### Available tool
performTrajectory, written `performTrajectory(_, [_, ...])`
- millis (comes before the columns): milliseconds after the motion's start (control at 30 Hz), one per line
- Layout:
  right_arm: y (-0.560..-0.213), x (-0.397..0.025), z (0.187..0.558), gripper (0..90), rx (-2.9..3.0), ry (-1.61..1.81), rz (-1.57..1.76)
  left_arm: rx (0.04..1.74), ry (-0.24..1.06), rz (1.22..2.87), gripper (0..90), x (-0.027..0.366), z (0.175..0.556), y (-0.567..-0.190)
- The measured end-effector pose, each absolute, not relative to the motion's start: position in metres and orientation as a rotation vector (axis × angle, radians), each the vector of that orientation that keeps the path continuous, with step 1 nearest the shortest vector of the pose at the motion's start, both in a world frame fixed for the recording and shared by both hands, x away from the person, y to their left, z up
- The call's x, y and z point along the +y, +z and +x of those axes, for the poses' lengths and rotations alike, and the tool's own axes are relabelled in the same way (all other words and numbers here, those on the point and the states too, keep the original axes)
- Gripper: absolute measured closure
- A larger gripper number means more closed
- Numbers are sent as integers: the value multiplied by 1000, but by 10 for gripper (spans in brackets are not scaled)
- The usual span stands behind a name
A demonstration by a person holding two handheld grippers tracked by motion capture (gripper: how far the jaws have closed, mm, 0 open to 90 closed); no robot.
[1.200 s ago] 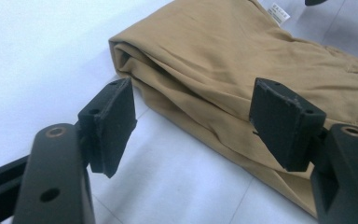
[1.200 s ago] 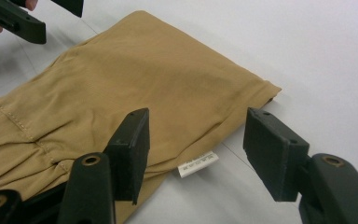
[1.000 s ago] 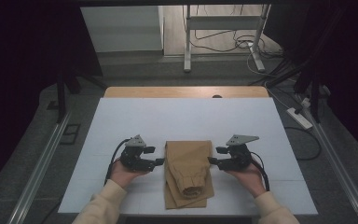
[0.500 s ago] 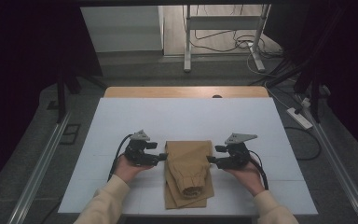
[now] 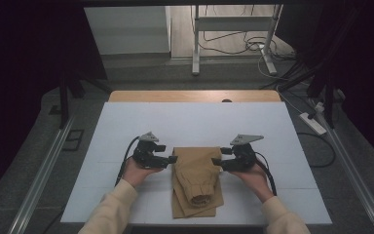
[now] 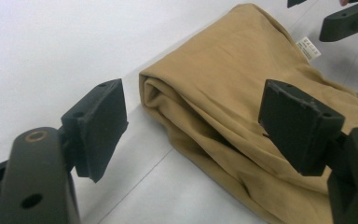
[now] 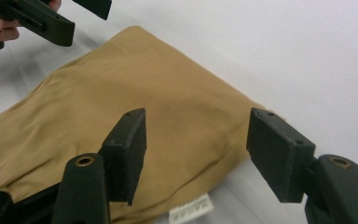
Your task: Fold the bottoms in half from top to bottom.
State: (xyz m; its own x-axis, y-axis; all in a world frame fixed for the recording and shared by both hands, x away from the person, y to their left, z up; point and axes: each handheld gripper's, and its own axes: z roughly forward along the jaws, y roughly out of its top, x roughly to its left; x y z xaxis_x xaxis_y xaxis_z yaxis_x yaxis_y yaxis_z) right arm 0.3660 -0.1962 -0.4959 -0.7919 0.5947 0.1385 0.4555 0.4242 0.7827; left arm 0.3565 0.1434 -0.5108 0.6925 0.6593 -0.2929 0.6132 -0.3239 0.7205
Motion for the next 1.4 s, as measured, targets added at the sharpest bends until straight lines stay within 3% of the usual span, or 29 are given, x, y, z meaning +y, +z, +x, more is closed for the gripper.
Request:
performTrajectory(667, [-507,-183,398,355,2529,1271,987,990,63,2081,208,125,386,-515])
performTrajectory(1400, [-524,-175,411,229,2631,1164,1018,1019,-9,2152,163,117,395,-535])
